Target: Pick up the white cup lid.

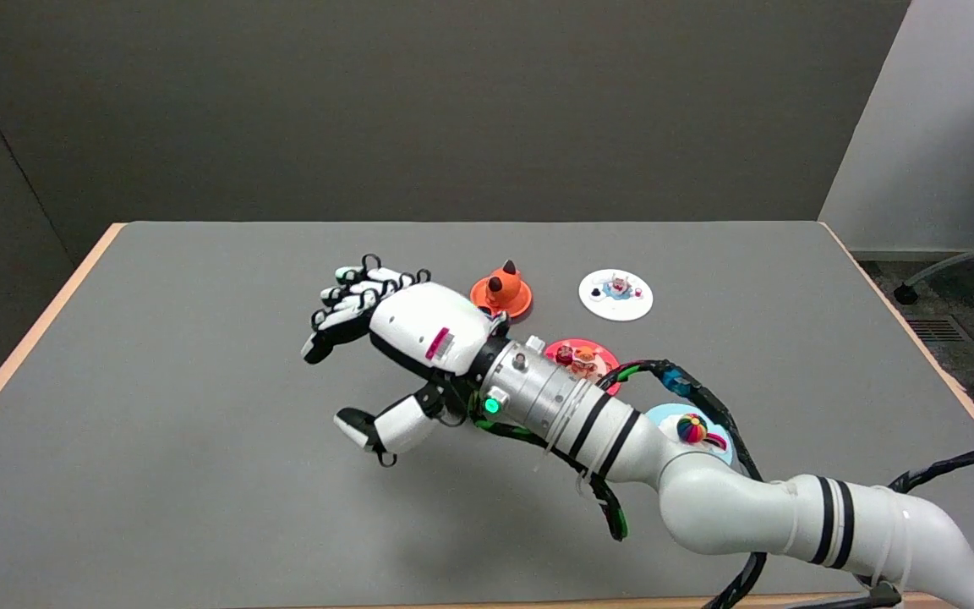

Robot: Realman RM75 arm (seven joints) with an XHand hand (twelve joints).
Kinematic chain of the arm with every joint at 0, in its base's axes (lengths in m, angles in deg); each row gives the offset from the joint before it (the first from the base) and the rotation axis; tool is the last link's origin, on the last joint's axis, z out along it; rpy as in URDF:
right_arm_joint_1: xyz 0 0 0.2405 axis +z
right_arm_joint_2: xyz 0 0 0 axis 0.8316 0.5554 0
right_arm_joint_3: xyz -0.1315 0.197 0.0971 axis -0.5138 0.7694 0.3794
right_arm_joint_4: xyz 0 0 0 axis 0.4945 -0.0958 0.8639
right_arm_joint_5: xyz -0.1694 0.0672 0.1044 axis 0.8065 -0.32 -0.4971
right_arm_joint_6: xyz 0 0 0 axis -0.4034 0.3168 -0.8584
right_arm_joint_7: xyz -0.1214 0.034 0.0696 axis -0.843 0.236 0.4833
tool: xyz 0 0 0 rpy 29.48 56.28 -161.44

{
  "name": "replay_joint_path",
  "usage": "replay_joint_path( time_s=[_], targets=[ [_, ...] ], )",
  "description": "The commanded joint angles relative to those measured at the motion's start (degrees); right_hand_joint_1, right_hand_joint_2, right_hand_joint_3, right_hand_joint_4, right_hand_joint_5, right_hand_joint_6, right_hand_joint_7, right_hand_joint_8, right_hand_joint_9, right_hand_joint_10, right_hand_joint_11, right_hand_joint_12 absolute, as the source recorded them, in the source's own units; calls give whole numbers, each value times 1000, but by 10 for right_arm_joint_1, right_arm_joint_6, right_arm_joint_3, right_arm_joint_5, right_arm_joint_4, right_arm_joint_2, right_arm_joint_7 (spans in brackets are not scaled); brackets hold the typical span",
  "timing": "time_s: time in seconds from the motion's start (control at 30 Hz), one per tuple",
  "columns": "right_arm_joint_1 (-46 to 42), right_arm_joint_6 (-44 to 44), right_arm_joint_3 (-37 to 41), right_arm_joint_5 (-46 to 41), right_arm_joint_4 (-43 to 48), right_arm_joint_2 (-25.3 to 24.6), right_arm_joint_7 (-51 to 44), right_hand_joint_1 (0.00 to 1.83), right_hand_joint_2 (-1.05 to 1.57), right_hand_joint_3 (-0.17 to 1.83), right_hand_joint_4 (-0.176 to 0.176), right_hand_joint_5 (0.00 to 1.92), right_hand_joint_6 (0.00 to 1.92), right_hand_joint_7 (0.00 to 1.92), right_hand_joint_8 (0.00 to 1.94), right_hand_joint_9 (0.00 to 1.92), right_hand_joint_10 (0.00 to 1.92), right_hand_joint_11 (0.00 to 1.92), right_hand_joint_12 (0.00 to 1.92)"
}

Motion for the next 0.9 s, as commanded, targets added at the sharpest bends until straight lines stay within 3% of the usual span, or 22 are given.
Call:
replay_joint_path(
  time_s=[0.03,0.13,0.27,0.6,0.77,0.9],
  targets=[
    [15,16,110,0,38,3,-6,822,452,1038,53,796,325,638,176,460,162,266,211],
    [55,22,118,-23,77,1,-2,813,454,1036,67,779,301,634,174,501,165,353,234],
    [103,17,120,-110,129,-2,-6,797,451,1029,28,672,225,630,183,579,184,517,282],
    [199,9,122,-138,229,-2,-1,767,355,1032,13,550,199,603,184,531,185,465,283],
    [238,8,121,-172,281,13,0,758,360,1022,5,511,190,602,183,611,194,525,309],
    [247,4,119,-213,305,28,0,755,373,1014,-21,509,190,643,188,612,194,522,313]
  ],
)
